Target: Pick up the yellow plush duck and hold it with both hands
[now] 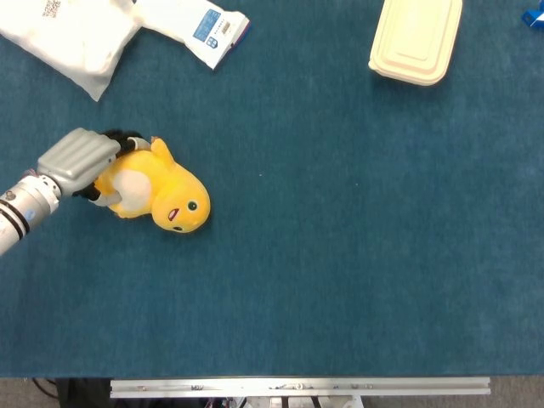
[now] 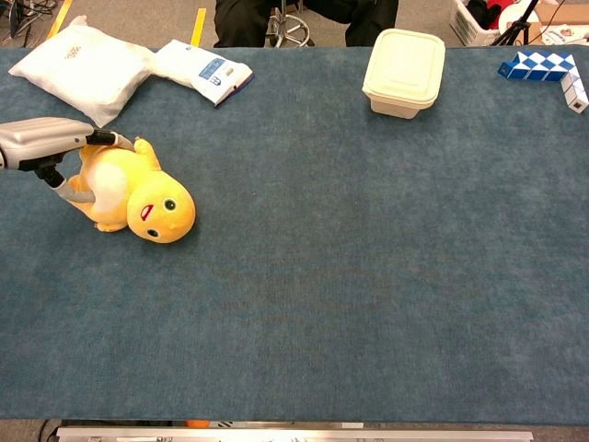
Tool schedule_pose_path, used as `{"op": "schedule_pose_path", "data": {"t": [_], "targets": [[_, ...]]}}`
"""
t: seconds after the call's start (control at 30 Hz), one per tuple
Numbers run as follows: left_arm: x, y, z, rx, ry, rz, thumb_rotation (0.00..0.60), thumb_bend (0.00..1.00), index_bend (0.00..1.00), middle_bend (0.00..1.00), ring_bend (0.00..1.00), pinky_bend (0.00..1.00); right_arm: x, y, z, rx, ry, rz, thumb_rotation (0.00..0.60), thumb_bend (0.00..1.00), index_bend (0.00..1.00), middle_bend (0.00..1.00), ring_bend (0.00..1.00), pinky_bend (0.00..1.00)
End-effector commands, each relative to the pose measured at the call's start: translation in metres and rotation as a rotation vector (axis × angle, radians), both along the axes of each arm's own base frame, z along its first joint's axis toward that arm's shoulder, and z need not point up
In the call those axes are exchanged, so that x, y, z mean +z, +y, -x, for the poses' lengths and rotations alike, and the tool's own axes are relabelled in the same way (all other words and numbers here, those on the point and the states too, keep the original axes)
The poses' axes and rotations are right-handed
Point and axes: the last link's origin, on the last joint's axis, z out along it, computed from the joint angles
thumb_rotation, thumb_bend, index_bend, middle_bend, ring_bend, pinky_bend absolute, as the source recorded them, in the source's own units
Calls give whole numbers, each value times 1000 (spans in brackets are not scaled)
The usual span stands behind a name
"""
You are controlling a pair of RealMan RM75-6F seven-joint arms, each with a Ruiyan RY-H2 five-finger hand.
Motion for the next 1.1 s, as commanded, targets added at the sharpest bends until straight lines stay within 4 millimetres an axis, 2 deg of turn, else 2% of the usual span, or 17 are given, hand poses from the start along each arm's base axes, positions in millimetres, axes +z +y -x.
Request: {"op": "schedule_pose_path", "data": {"t": [0.03,0.17,0.5,0.8,1.1], "targets": [[-6,0,1,6,-4,19,600,277,492,320,324,559,-1,-1,-1,3,0,-4,600,174,140,262,90,185],[-2,3,-2,61,-65,16,600,278,586,457,448,648,-2,-4,-6,23,1,-11,600,174,140,266,96,191],[15,3,-7,150,-172,34,600,278,646,587,530,727,-6,-10,-11,50,-9,-27,600,174,140,268,101,201],[27,4,-14,213,-279,22,600,277,663,606,537,733,-7,-15,-16,74,-9,-43,600,174,140,269,101,202],[43,0,-34,325,-454,40,600,277,654,606,537,734,-22,-30,-41,198,-8,-109,600,174,140,269,103,209]]}}
